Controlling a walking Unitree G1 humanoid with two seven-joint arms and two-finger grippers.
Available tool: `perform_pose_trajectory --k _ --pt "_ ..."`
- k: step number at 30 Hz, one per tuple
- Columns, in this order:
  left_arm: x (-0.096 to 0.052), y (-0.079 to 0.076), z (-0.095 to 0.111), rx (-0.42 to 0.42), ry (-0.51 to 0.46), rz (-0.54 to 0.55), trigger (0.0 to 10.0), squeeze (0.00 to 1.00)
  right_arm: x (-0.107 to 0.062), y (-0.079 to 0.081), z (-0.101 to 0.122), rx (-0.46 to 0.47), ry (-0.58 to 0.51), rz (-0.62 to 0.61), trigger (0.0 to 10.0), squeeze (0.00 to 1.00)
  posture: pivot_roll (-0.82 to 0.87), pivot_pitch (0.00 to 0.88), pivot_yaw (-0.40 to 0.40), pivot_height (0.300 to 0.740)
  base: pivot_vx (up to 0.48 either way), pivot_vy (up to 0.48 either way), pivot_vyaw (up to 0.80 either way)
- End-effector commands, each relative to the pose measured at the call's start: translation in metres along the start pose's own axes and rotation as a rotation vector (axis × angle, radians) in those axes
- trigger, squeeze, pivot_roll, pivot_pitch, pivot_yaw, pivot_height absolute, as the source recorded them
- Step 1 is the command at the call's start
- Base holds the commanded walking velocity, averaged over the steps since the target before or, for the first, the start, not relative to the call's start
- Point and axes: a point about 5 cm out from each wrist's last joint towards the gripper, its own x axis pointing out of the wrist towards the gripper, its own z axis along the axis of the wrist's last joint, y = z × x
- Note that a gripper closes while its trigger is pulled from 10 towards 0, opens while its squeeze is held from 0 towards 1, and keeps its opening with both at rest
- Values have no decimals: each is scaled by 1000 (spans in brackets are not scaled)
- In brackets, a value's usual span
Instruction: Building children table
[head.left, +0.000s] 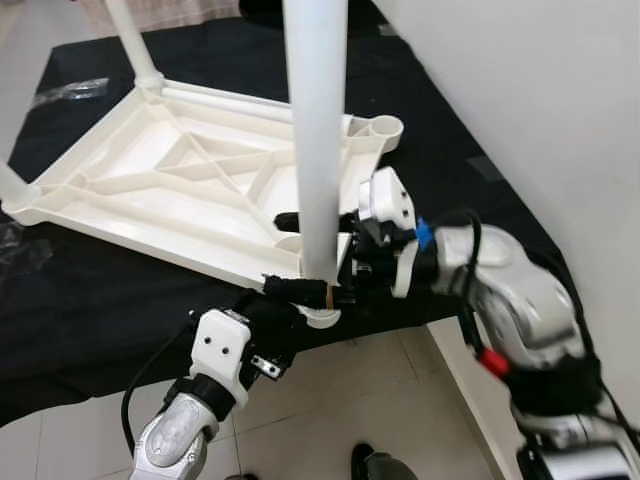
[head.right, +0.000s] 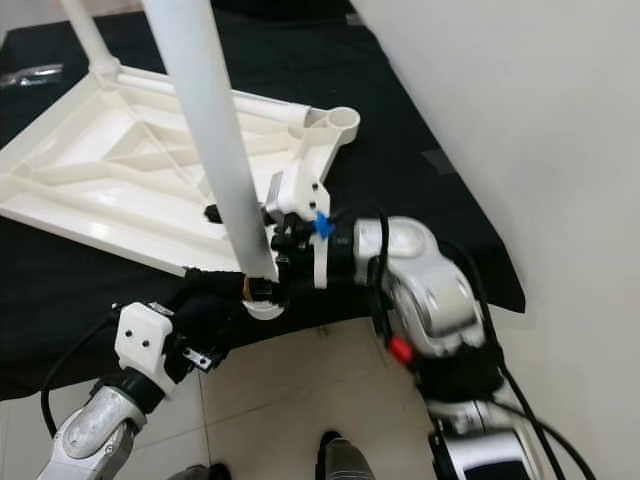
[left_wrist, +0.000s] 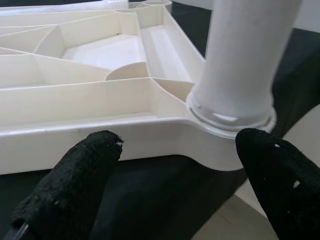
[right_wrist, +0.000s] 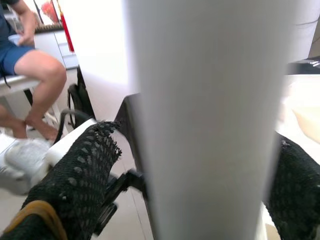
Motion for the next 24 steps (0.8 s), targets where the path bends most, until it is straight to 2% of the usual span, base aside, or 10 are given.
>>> perform_pose_trajectory --k 1,2,3,4,14,18,19,20,21,24 --pt "-4 -1 -1 7 17 4 10000 0 3 -5 -3 -9 -1 16 10000 0 49 258 -14 740 0 0 0" --pt "-4 0 -1 9 18 5 10000 0 4 -13 -1 -15 -6 3 3098 0 53 259 -12 740 0 0 0" --pt "-4 0 -1 9 18 5 10000 0 4 -13 -1 -15 -6 3 3098 0 53 259 -12 740 0 0 0" --pt "-5 0 -1 10 18 5 10000 0 4 -18 0 -21 -10 3 0 0 53 259 -12 740 0 0 0" --pt "-5 -1 -1 8 23 -1 10000 0 -13 -28 1 -43 -3 15 0 0 48 262 -10 740 0 0 0" --pt "-6 -1 -2 7 24 -1 10000 0 -13 -27 -20 -13 61 -227 0 0 42 263 -17 740 0 0 0" --pt "-7 -1 -2 8 25 0 10000 0 -12 -32 -40 0 113 -597 0 0 38 262 -30 740 0 0 0" --pt "-7 -1 -2 8 25 0 10000 0 -12 -32 -40 0 113 -597 0 0 38 262 -30 740 0 0 0" --pt "-8 0 -2 9 26 8 10000 0 -16 6 -89 53 333 -1005 0 0 41 267 -23 740 0 0 0" --pt "-7 2 -2 13 29 4 10000 0 15 59 -107 171 333 -886 0 0 31 272 17 740 0 0 0"
